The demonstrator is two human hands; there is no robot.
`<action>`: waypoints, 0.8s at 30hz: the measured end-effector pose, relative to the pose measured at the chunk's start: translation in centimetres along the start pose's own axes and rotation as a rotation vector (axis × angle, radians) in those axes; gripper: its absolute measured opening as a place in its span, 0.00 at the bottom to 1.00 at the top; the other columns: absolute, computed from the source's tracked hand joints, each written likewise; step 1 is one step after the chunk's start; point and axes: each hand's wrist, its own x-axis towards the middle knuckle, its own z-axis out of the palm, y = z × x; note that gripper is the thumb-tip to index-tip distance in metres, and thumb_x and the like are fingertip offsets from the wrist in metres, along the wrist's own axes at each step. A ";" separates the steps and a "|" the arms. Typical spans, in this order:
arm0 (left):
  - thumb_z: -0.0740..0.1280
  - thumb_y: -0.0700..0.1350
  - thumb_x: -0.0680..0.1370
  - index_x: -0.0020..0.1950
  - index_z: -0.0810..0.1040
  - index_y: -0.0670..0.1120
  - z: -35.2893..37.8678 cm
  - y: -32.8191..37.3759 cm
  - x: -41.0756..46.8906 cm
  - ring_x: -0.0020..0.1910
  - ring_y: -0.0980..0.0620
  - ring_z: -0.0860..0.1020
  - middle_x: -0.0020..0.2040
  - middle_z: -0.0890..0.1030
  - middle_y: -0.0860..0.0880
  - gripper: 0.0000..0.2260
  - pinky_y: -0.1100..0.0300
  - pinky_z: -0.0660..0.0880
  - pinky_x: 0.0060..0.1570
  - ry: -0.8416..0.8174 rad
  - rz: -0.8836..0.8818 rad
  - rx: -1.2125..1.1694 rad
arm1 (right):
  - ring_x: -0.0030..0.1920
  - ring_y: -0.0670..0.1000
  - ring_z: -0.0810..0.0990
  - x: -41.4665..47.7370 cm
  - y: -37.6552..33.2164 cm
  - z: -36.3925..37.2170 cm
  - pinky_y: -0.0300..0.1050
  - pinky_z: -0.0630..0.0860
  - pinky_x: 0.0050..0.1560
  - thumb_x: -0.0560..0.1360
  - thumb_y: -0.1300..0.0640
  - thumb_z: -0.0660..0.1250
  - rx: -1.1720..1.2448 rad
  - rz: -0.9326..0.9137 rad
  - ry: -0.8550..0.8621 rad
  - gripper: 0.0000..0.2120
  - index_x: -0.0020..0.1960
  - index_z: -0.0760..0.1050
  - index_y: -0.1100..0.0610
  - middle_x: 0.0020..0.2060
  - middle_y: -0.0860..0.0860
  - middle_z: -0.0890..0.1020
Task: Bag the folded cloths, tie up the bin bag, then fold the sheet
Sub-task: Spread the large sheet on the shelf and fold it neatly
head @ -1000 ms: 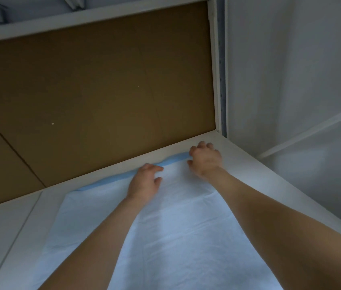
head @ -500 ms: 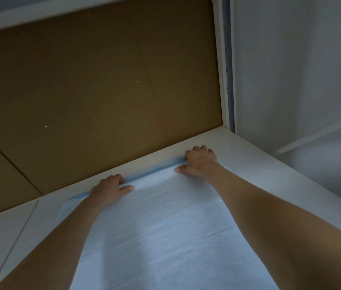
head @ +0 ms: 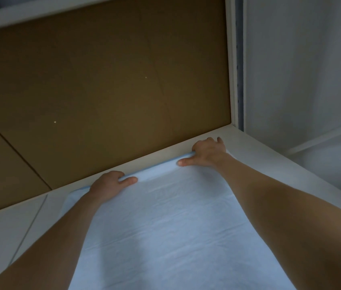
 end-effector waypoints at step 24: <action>0.61 0.66 0.74 0.58 0.74 0.50 1.0 -1.1 -1.0 0.61 0.46 0.72 0.58 0.74 0.48 0.23 0.50 0.68 0.60 0.046 -0.117 0.198 | 0.69 0.59 0.64 -0.4 -0.2 2.1 0.60 0.60 0.68 0.70 0.26 0.53 -0.136 0.070 -0.012 0.37 0.68 0.67 0.50 0.67 0.57 0.68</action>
